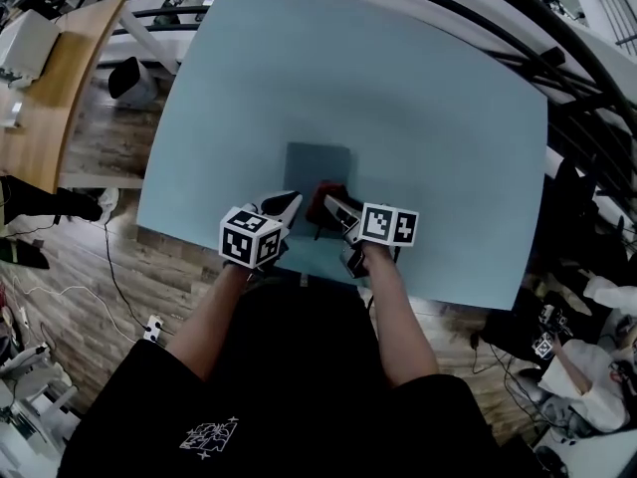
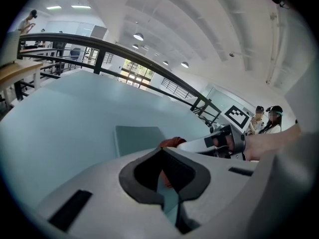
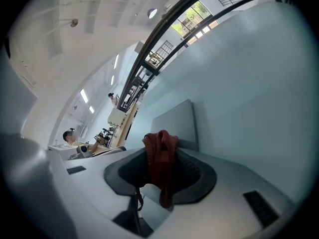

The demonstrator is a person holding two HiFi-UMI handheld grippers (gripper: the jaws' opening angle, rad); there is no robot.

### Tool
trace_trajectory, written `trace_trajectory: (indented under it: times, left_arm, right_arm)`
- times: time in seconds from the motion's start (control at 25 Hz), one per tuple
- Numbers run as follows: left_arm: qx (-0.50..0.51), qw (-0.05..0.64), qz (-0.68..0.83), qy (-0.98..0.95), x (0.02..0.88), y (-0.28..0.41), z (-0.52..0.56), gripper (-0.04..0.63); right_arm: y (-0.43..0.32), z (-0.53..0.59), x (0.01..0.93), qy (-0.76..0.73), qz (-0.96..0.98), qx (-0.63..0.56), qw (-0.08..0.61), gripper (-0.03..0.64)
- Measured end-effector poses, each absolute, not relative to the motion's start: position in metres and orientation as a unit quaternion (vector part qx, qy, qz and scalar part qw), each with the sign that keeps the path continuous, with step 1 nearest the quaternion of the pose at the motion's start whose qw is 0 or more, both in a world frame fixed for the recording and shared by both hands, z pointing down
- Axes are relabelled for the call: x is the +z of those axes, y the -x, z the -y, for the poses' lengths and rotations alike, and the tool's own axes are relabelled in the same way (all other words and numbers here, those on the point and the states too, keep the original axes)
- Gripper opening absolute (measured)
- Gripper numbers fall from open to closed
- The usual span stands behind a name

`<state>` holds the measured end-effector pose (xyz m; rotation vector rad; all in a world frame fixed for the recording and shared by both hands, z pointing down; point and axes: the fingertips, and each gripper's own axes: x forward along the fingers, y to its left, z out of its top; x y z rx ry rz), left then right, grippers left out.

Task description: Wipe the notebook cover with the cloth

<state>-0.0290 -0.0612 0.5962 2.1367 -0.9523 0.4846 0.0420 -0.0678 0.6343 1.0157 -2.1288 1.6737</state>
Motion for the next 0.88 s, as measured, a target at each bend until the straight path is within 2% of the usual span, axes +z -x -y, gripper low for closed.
trace_trajectory:
  times: [0.48,0.88]
  left_arm:
    - [0.195,0.36,0.352,-0.842,0.595,0.002,0.064,0.008]
    - [0.194,0.36,0.366,-0.836,0.594,0.023,0.063,0.008]
  right_arm:
    - [-0.086,0.066,0.635,-0.381,0.717,0.574,0.109,0.143]
    - [-0.084,0.072,0.614,-0.374,0.729,0.568,0.082,0.143]
